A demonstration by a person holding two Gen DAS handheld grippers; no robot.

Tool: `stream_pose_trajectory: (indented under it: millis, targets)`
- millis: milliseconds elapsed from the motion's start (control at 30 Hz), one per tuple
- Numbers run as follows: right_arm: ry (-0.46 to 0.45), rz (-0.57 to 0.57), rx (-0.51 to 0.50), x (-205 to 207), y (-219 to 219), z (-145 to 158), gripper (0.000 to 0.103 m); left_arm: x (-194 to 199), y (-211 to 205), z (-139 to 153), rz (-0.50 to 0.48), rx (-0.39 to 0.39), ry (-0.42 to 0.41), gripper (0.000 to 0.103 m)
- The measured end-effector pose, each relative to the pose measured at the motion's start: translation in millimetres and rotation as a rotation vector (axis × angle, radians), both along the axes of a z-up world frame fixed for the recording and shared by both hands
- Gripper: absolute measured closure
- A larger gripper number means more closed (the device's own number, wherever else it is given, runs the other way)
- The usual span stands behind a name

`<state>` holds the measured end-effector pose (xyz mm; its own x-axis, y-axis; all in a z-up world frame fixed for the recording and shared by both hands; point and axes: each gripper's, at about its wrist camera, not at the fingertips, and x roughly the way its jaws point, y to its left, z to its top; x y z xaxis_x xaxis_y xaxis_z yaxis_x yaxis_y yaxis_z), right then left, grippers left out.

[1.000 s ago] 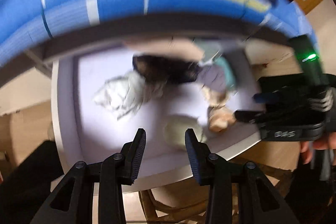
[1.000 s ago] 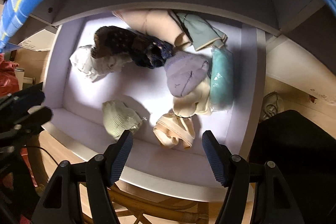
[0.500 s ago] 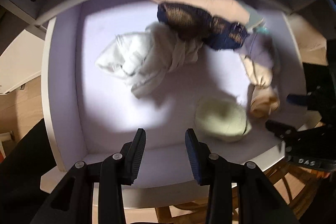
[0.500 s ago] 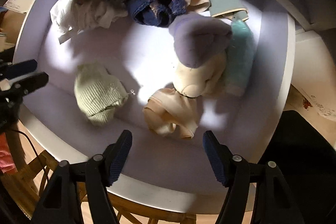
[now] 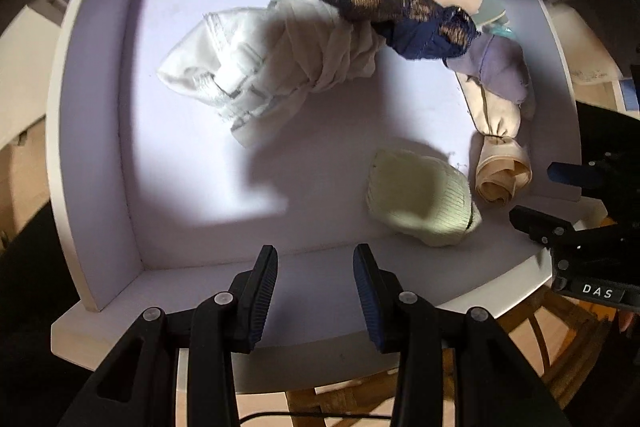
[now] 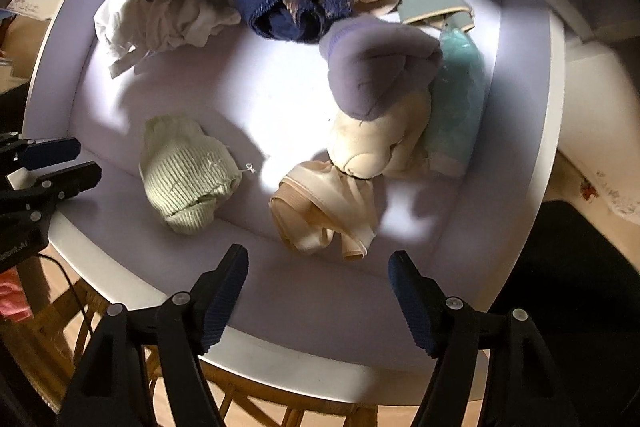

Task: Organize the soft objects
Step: 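Move both tools back over the drawer of rolled clothes, then grasp the beige rolled stocking in the drawer with the right gripper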

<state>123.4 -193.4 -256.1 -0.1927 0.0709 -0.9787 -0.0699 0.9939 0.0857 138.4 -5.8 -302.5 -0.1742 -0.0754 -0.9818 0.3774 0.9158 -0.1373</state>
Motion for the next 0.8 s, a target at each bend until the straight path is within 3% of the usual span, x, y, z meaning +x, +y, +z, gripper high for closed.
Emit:
stream_pose_trajectory:
  millis: [233,333,433,567,800]
  targets:
    - [0.074,0.057,0.020,-12,7,-6,0.030,-12,9,-11,-0.025,0.020,0.101,0.063]
    - [0.054,0.056,0.101,-4,9,2,0.030,-9,12,-11,-0.016,0.024,0.107,0.063]
    - [-0.101,0.096,0.099,12,16,28,0.030,-2,14,-3,0.005,-0.001,0.068,0.063]
    - [-0.348,0.267,-0.074,33,31,51,0.030,11,24,11,0.076,-0.027,0.004,0.059]
    - [-0.536,0.375,-0.239,64,46,41,0.034,30,73,16,0.292,-0.032,-0.015,0.058]
